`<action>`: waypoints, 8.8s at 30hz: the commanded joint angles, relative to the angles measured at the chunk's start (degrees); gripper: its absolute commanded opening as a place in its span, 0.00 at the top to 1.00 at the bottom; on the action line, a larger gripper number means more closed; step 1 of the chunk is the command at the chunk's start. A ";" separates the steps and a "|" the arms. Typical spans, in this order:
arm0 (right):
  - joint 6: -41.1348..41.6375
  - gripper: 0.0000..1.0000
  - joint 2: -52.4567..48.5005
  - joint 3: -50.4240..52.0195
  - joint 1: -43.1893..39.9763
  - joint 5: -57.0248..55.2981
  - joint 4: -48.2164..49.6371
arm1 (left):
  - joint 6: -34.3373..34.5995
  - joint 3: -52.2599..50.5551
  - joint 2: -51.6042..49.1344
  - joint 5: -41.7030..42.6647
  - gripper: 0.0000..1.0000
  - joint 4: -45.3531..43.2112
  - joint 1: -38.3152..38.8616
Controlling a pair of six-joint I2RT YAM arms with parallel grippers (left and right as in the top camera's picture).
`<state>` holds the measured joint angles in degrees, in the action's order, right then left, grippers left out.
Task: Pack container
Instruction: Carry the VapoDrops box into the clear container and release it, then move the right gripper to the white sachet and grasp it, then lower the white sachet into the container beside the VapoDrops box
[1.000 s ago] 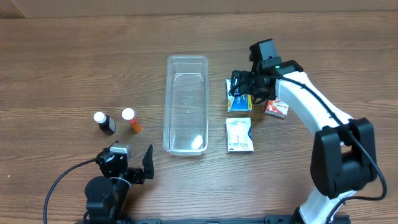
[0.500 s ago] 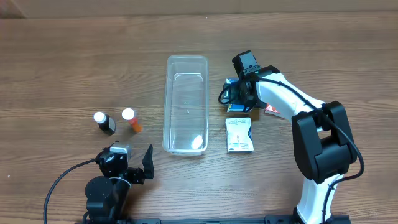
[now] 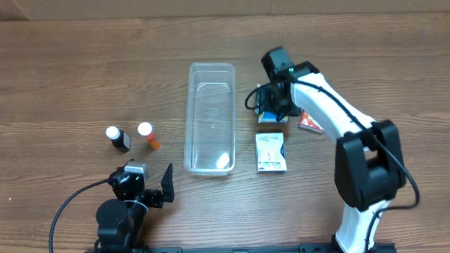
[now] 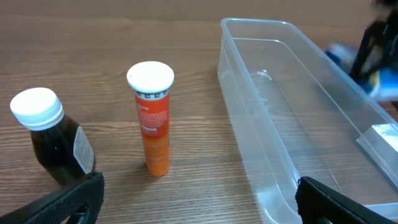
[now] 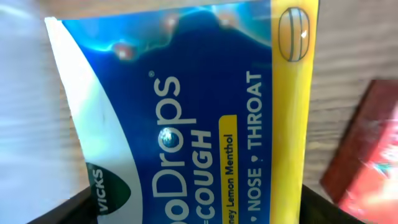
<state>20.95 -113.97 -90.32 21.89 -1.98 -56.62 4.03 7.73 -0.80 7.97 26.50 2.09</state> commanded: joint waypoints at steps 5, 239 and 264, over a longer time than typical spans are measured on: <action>3.89 0.28 10.69 -7.69 6.32 5.09 -3.04 | -1.07 -0.22 0.50 0.48 0.00 -0.22 -0.68; 6.99 0.31 14.64 -0.68 11.28 -2.16 -10.73 | -1.07 -0.22 0.50 0.48 0.00 -0.22 -0.68; 30.12 0.32 -5.79 -8.20 27.87 1.64 -0.52 | -1.07 -0.22 0.48 0.48 0.00 -0.20 -0.68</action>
<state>48.34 -118.93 -98.32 49.98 -1.45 -57.69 4.03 7.73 -0.78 7.99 26.52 2.09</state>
